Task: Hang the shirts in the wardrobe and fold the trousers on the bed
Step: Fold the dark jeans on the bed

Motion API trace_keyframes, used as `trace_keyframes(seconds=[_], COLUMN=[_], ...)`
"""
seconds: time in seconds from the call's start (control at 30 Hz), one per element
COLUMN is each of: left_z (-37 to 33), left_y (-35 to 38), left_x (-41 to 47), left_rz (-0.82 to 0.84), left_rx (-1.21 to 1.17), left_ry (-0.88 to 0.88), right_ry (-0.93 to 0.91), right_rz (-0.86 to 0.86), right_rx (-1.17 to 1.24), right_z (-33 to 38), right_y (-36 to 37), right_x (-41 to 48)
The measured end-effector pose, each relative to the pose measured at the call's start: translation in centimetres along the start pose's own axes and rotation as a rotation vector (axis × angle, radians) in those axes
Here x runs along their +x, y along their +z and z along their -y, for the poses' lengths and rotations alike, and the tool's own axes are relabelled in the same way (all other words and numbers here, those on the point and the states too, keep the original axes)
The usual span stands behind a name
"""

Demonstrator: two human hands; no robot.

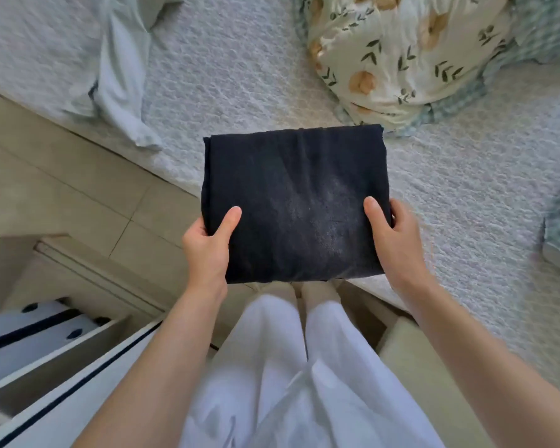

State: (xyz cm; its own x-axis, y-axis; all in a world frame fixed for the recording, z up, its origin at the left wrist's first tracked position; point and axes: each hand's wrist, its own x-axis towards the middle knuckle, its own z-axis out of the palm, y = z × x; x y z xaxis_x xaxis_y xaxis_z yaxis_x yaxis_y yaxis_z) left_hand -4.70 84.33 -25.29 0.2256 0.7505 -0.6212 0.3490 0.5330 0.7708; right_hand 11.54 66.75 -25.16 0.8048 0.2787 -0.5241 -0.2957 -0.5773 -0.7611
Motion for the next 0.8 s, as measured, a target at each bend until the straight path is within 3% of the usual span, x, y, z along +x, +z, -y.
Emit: trace_keyframes(seconds=[0.4, 0.8], left_z=[-2.5, -5.0], left_y=[-20.7, -29.8], left_x=[-4.3, -3.8], left_rz=[-0.465, -0.871], left_rx=[-0.308, -0.604], left_ry=[-0.109, -0.153], right_ry=[-0.194, -0.441], right_rz=[0.379, 0.77], right_rx=[-0.257, -0.482], right_z=[9.9, 20.5], right_y=[16.5, 31.6], right_x=[-9.4, -11.4])
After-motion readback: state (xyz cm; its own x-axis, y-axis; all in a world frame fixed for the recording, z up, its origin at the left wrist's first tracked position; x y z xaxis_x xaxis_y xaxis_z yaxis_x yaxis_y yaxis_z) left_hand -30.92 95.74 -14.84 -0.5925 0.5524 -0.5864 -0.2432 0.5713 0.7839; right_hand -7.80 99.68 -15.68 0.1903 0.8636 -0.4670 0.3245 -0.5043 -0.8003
